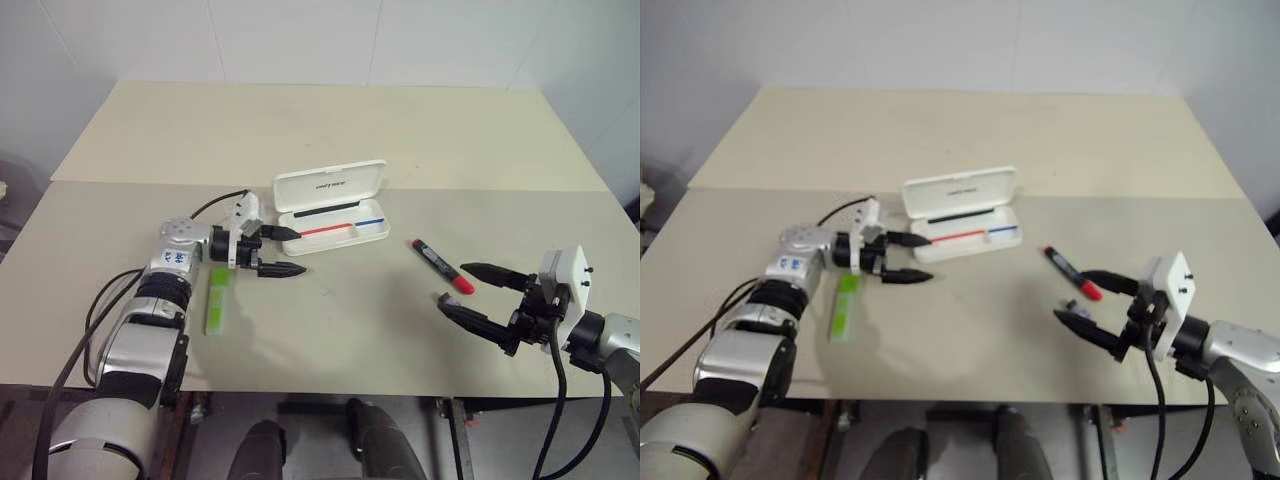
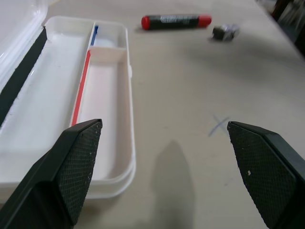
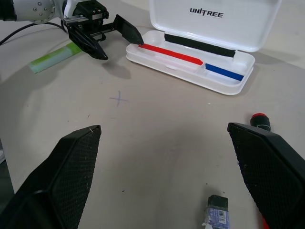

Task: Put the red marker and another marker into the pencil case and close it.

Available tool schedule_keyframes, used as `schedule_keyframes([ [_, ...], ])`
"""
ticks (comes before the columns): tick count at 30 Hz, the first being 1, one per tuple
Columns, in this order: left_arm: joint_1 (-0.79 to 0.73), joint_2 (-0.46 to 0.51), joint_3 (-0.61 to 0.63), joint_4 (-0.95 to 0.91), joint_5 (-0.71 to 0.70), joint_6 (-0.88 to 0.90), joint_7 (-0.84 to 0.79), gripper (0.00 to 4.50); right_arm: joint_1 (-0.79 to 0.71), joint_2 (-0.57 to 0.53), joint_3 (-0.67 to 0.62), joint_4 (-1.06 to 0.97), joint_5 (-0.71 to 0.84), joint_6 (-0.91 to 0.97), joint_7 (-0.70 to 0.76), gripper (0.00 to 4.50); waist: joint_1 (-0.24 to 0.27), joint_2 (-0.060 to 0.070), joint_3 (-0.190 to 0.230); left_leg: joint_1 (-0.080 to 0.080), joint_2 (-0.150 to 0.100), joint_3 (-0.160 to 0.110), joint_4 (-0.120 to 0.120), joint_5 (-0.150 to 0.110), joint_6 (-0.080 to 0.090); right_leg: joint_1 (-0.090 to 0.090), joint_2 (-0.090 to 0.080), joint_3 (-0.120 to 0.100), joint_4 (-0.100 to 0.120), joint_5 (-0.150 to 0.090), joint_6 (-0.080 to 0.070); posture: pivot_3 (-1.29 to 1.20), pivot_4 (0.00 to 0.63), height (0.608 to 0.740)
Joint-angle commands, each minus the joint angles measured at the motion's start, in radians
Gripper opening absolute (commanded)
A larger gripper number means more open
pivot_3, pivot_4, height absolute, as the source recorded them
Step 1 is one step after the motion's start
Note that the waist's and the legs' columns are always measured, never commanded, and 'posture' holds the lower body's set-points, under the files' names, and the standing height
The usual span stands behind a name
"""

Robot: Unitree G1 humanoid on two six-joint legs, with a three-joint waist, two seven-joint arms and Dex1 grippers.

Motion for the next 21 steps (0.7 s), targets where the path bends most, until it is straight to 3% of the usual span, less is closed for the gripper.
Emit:
schedule_keyframes([
  [1,-0.026,-0.019,-0.008,0.038,0.043,-0.039,0.032,4.49,0.014,0.006,-0.030,-0.048,0.021,-0.013,-0.015,4.50,0.000,0.000,0.000,0.000,0.000,0.000,0.000,0.000,0.000,0.000,0.000,0.000,0.000,0.000,0.000,0.00,0.150,0.740],
  [9,-0.069,-0.044,-0.047,0.117,0.146,-0.044,0.122,4.49,0.039,0.005,-0.045,-0.052,0.026,-0.027,-0.025,4.50,0.000,0.000,0.000,0.000,-0.001,0.000,0.000,0.001,0.001,0.001,0.000,0.001,0.000,0.000,0.001,0.00,0.150,0.740],
  [12,-0.083,-0.043,-0.080,0.132,0.194,-0.026,0.137,4.49,0.039,0.005,-0.046,-0.047,0.022,-0.035,-0.028,4.50,-0.002,-0.001,0.000,0.008,0.000,0.000,0.000,0.001,0.001,0.013,0.000,0.001,-0.004,0.000,0.000,0.00,0.150,0.740],
  [16,-0.105,-0.040,-0.122,0.152,0.254,-0.016,0.171,3.61,0.034,0.002,-0.042,-0.041,0.020,-0.042,-0.032,4.50,-0.010,-0.002,0.000,0.015,0.000,0.000,-0.002,0.002,0.004,0.026,0.002,0.002,-0.019,-0.003,-0.011,0.00,0.150,0.740],
  [21,-0.124,-0.044,-0.128,0.156,0.279,-0.013,0.174,1.89,0.026,-0.003,-0.041,-0.034,0.017,-0.050,-0.035,4.50,-0.021,-0.002,0.000,0.016,0.000,0.002,-0.002,0.002,0.004,0.029,0.002,0.004,-0.023,0.001,-0.010,0.00,0.150,0.740],
])
